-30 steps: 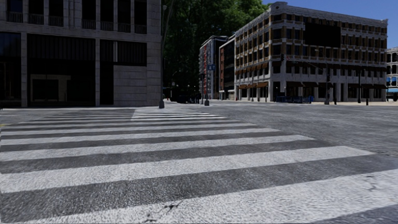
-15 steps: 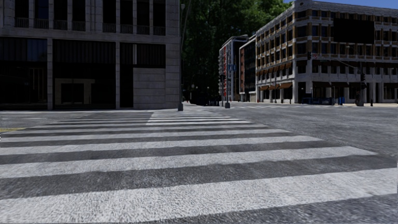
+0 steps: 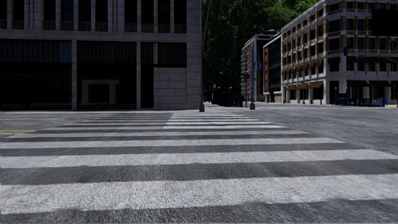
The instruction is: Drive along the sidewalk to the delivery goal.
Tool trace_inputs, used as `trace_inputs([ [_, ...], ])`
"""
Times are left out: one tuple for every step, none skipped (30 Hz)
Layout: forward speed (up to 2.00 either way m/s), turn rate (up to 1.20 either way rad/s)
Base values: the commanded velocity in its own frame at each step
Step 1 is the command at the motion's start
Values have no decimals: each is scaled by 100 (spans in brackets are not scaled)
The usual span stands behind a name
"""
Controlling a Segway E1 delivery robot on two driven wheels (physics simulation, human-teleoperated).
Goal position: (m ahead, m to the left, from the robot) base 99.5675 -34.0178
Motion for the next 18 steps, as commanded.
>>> trace_inputs([
  [200, 16],
  [200, 0],
  [200, 0],
  [200, 0],
  [200, 0],
  [200, 0],
  [200, 0],
  [200, 0],
  [200, 0],
  [200, 0],
  [200, 0],
  [200, 0],
  [200, 0],
  [200, 0],
  [200, 0],
  [200, 0],
  [200, -20],
  [200, -35],
])
